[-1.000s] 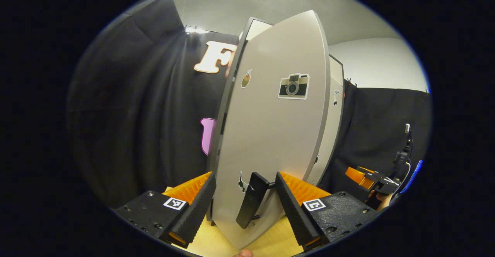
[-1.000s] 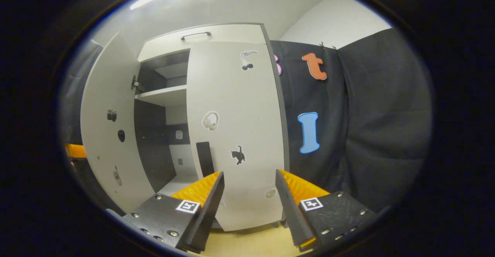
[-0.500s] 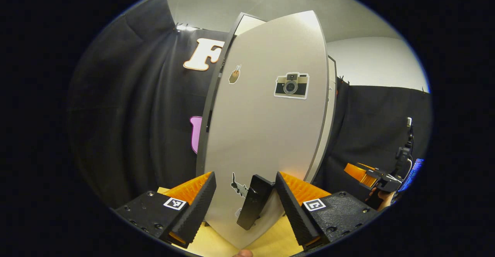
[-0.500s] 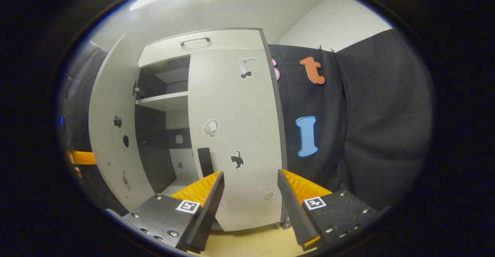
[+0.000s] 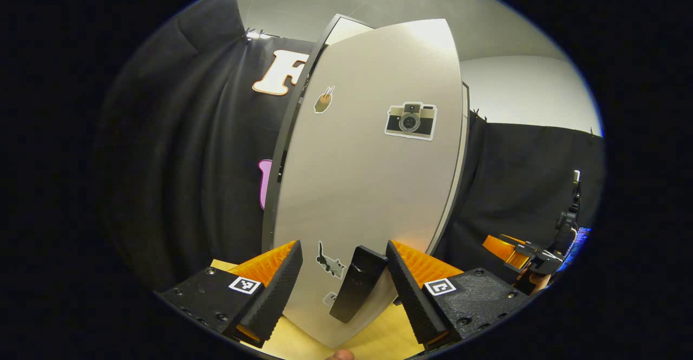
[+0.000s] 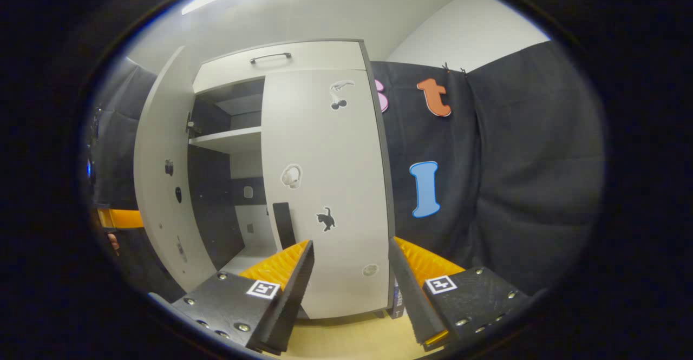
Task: Grab one shoe with the right hand and put it into the shoe cabinet, grab the other shoe with the left hand and put it into the shoe cabinet; then close the right door with the right hand and the left door with the left hand.
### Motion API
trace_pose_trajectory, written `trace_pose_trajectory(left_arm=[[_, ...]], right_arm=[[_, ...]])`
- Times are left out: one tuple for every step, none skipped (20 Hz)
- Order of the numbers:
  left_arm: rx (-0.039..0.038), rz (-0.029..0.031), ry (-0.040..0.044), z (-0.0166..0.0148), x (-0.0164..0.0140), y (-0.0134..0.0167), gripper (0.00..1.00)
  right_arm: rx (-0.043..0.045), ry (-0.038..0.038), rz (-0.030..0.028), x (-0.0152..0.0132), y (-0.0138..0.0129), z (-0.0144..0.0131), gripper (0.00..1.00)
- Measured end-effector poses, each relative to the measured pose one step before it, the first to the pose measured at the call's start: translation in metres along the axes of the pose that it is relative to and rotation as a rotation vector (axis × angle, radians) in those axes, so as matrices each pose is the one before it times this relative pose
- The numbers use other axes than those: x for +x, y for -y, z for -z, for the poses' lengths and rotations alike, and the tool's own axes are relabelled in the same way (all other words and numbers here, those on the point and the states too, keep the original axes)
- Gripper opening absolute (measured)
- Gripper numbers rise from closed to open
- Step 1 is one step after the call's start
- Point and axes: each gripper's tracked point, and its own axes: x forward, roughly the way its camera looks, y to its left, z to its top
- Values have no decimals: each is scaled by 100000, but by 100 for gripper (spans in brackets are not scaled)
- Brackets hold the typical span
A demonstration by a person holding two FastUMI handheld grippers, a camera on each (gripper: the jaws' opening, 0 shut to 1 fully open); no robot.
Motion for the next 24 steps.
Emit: trace_pose_trajectory(left_arm=[[-309, 427, -4, 57, 256, 194, 94], [-255, 542, -227, 158, 263, 291, 94], [-287, 572, -775, 210, 279, 325, 94], [-294, 497, -971, 480, 183, 342, 94], [-466, 611, -504, 338, 198, 307, 94], [-480, 675, -794, 249, 296, 343, 94], [-509, 695, -1000, 285, 365, 284, 94], [-541, 588, -672, 280, 378, 339, 94], [-436, 457, -919, 394, 239, 169, 94], [-206, 420, -660, 263, 384, 250, 94], [117, 584, -182, 97, 404, 306, 94], [455, 195, -335, -9, 557, 279, 94], [438, 204, -156, -42, 411, 154, 94], [-13, 1348, -567, 110, 306, 393, 94], [91, -48, -107, -18, 288, 126, 95], [606, 198, 316, -54, 246, 108, 95], [481, 176, 137, -125, 255, 39, 95], [245, -95, -88, 133, 71, 205, 95], [108, -126, -4, 7, -30, 166, 95], [11, -256, 134, 4, -29, 97, 94], [74, -438, 195, -73, 46, -22, 95], [58, -527, 79, -10, 5, -107, 95], [-15, -451, 159, -63, -107, -53, 95], [3, -414, 170, -18, -171, 5, 95]], right_arm=[[-150, -70, -24, -128, 85, 10, 83], [-90, -60, 80, -147, 45, -48, 83], [-110, -86, 14, -152, 94, -7, 83], [-276, -186, 86, -219, 110, -21, 83], [-437, -34, 383, -318, 233, 10, 83], [-464, -37, 451, -316, 267, -7, 83], [-347, -154, 446, -164, 279, 38, 83], [-263, -242, 439, -273, 283, 76, 83], [-279, -234, 593, -209, 333, 109, 83], [-403, -268, 679, -272, 323, 47, 83], [-387, -187, 700, 91, 354, 26, 83], [-158, -204, 573, -94, 340, 28, 83], [114, -333, 217, -119, 209, 223, 83], [253, -369, 93, -121, 149, 75, 82], [213, -161, 98, 96, 220, 21, 82], [161, 117, 115, 102, 201, -53, 83], [182, 64, -11, 131, 103, 24, 83], [199, 63, -233, 148, -1, -24, 83], [38, 41, -277, 36, -27, 53, 83], [-54, -22, -382, -42, -59, -11, 83], [-16, -121, -465, 17, -67, 93, 83], [97, 81, -604, 75, -76, -95, 83], [153, 192, -668, -22, -22, 18, 83], [128, 258, -775, 22, -50, -41, 82]])
